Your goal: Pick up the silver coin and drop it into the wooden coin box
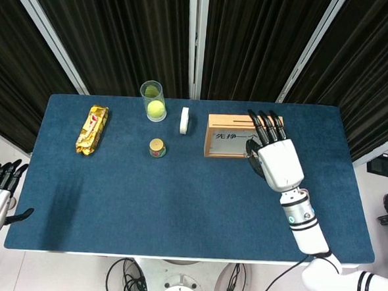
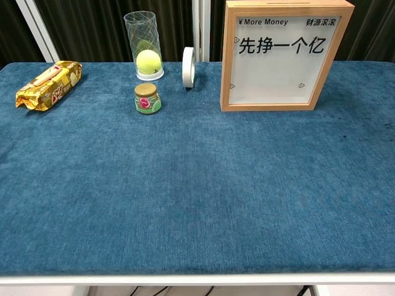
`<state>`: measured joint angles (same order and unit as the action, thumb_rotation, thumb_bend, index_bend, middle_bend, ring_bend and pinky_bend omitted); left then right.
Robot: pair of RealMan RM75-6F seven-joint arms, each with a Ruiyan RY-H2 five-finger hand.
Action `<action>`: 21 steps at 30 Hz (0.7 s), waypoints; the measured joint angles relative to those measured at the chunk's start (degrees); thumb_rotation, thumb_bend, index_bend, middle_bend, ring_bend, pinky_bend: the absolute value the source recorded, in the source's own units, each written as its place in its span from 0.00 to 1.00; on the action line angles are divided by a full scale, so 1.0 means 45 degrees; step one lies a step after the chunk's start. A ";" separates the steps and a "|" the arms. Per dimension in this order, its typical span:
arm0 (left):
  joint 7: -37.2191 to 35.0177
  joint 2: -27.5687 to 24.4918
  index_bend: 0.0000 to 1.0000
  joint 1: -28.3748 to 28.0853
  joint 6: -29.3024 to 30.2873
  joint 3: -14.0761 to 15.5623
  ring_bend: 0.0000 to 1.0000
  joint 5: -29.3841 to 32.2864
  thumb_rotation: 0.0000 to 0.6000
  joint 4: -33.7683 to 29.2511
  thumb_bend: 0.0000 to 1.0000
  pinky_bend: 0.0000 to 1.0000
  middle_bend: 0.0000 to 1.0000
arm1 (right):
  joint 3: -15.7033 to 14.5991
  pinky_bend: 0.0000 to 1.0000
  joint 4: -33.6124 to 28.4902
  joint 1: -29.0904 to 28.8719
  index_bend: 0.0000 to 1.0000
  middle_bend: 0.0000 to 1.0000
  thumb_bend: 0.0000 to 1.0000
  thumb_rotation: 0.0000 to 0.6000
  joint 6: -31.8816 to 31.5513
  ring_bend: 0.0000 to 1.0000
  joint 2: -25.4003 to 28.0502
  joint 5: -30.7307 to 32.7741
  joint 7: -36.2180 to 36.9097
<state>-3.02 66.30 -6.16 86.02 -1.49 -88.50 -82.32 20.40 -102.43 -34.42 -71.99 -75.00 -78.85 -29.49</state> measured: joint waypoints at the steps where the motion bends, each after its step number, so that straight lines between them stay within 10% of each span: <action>1: 0.0018 -0.0018 0.04 -0.0007 -0.0002 -0.0002 0.00 -0.0006 1.00 -0.0025 0.12 0.00 0.00 | 0.0168 0.00 -0.0006 -0.0152 0.76 0.03 0.34 1.00 0.0136 0.00 0.0053 0.0365 -0.0152; 21: -0.0180 -0.0179 0.04 -0.0068 -0.0132 -0.0019 0.00 0.0052 1.00 -0.0011 0.12 0.00 0.00 | 0.2489 0.00 0.1811 -0.4642 0.79 0.04 0.35 1.00 0.2234 0.00 0.0166 1.0452 -0.4053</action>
<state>-3.83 65.49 -6.46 85.42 -1.58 -88.26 -82.37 31.60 -94.29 -55.31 -61.93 -74.25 -31.82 -47.72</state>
